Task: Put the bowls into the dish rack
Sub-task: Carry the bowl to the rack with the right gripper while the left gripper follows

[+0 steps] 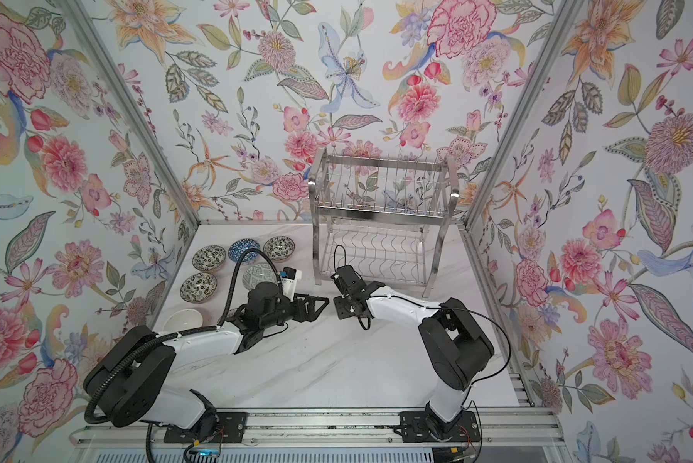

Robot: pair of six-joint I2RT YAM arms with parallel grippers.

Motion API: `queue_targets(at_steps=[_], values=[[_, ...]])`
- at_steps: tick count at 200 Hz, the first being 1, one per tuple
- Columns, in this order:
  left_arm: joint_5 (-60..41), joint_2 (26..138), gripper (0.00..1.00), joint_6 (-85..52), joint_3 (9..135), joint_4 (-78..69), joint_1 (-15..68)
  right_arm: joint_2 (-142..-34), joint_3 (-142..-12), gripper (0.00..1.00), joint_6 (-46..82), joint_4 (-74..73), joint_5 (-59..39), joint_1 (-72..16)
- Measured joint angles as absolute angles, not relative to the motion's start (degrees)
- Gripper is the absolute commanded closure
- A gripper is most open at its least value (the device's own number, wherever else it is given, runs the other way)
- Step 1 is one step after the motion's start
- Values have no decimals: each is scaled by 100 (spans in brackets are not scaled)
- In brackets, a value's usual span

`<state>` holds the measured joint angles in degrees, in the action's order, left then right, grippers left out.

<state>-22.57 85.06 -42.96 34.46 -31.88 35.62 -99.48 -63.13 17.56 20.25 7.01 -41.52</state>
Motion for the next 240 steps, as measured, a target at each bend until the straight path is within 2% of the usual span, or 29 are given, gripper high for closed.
queue_targets(at_steps=[24, 41, 61, 123, 164, 240], values=[[-2257, 8506, 1, -4307, 3446, -3190, 3562, -10084, -6335, 58, 1756, 1986, 716, -4152], [-2257, 8506, 1, -4316, 3446, -3194, 3562, -10178, -6335, 69, 1750, 1984, 731, -4152], [-2257, 8506, 1, -4318, 3441, -3227, 3562, -10208, -6335, 77, 1732, 1984, 760, -4152], [-2255, 8506, 1, -4353, 3437, -3225, 3562, -10082, -6340, 94, 1669, 1831, 930, -4160], [-2250, 8506, 1, -4355, 3437, -3223, 3562, -9920, -6215, 100, 1669, 1629, 666, -4160], [-2182, 8392, 1, -4233, 3629, -2958, 3562, -8901, -5323, 100, 1702, 838, -425, -4075]])
